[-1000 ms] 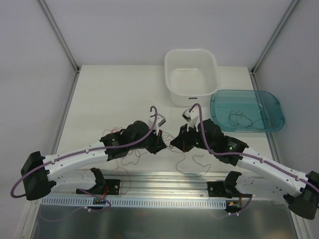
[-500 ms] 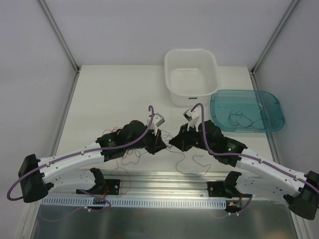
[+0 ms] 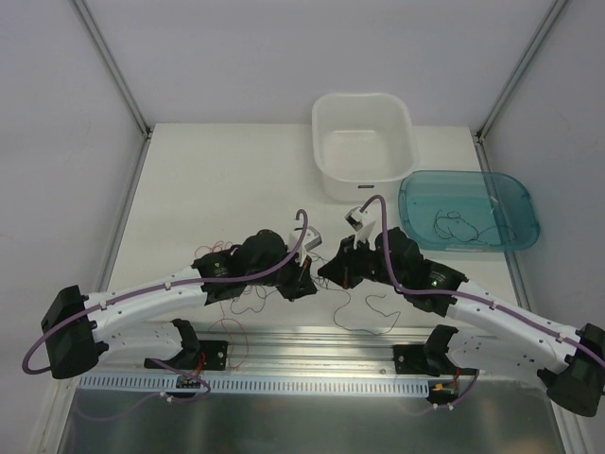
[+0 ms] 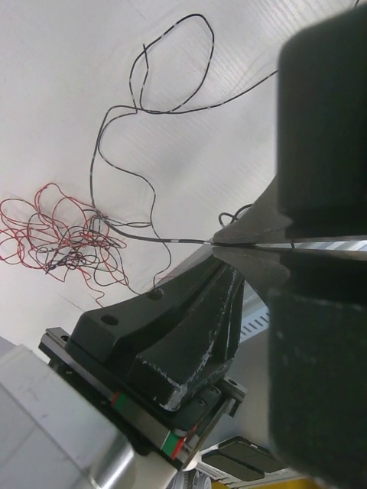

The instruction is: Untangle the cables

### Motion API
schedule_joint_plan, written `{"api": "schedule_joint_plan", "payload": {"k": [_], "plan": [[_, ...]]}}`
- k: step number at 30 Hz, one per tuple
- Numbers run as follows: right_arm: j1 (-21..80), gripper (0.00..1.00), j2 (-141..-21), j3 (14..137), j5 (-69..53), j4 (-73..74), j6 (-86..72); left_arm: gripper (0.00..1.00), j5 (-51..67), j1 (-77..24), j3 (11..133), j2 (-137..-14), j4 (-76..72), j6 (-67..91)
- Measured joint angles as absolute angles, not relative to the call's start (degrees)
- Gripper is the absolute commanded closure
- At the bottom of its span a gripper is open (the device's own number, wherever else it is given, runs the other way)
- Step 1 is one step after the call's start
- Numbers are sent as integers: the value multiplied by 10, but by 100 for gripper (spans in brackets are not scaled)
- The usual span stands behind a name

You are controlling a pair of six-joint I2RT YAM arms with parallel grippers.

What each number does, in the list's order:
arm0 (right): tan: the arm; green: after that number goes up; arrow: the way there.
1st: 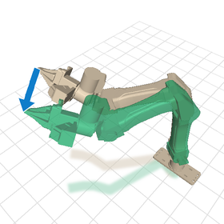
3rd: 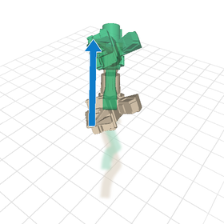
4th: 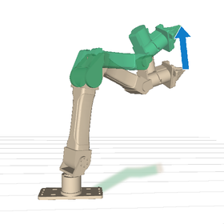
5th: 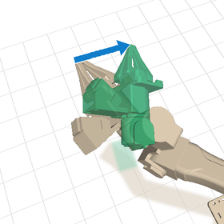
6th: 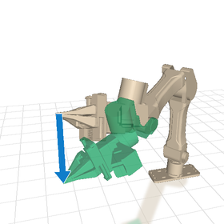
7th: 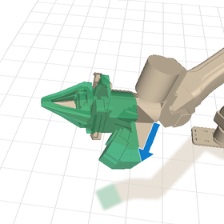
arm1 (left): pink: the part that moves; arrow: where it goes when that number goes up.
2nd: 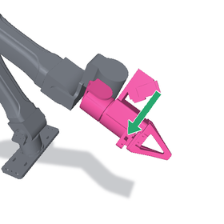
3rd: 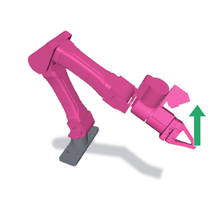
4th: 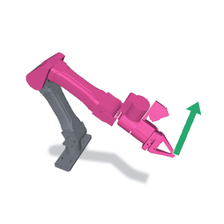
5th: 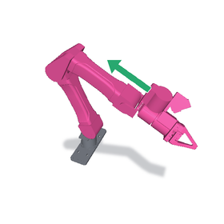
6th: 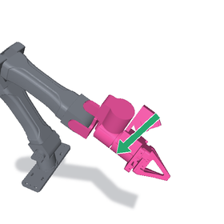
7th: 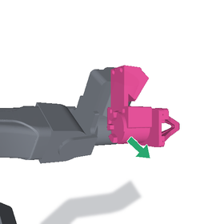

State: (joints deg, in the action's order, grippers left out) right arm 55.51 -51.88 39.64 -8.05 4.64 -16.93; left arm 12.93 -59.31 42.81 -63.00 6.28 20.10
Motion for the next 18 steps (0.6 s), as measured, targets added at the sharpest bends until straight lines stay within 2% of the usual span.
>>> {"api": "schedule_joint_plan", "payload": {"k": [7, 10, 13, 18], "plan": [[556, 99, -533, 397, -95, 36, -176, 100, 129, -593, 428, -628, 62, 197], [563, 95, -557, 404, -98, 32, -182, 100, 132, -593, 428, -626, 48, 192], [565, 85, -575, 418, -88, 40, -186, 100, 136, -593, 418, -622, 28, 189], [569, 59, -579, 446, -66, 72, -187, 100, 149, -593, 364, -600, -58, 193]]}}
